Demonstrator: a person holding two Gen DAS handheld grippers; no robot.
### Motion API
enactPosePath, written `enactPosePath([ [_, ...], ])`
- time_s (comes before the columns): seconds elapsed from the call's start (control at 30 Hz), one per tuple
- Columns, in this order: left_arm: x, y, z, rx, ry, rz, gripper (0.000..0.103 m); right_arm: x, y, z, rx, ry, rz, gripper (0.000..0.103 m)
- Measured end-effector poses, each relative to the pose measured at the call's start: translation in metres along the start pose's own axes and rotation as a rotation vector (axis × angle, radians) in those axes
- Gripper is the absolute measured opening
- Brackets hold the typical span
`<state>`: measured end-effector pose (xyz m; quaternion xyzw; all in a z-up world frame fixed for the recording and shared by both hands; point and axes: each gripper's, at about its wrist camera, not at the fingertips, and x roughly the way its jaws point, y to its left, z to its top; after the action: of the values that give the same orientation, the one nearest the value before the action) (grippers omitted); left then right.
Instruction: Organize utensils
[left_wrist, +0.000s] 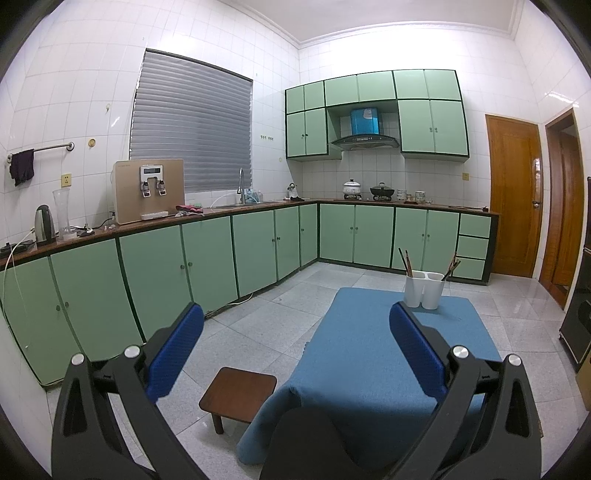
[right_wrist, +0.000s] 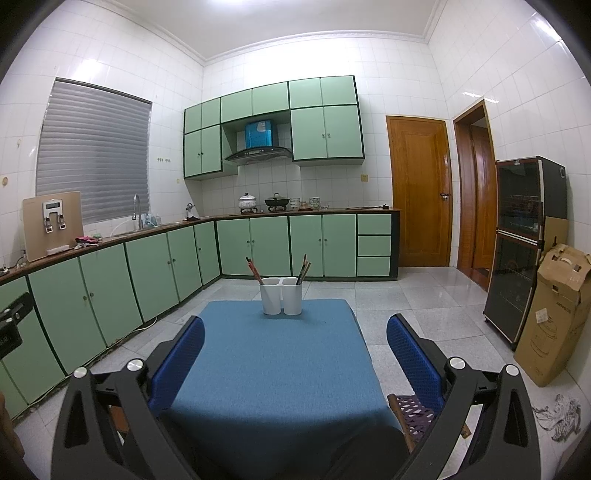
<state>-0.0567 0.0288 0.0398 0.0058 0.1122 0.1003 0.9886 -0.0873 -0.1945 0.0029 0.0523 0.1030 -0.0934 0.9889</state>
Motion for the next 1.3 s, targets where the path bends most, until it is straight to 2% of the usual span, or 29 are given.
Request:
enactPosePath([
  [1.3,0.0027,0.0016,0.0006,-0.008,0.003,-0.009,0.098,0.0006,0.0014,0.0026,-0.002,0.004,0.0,0.097],
])
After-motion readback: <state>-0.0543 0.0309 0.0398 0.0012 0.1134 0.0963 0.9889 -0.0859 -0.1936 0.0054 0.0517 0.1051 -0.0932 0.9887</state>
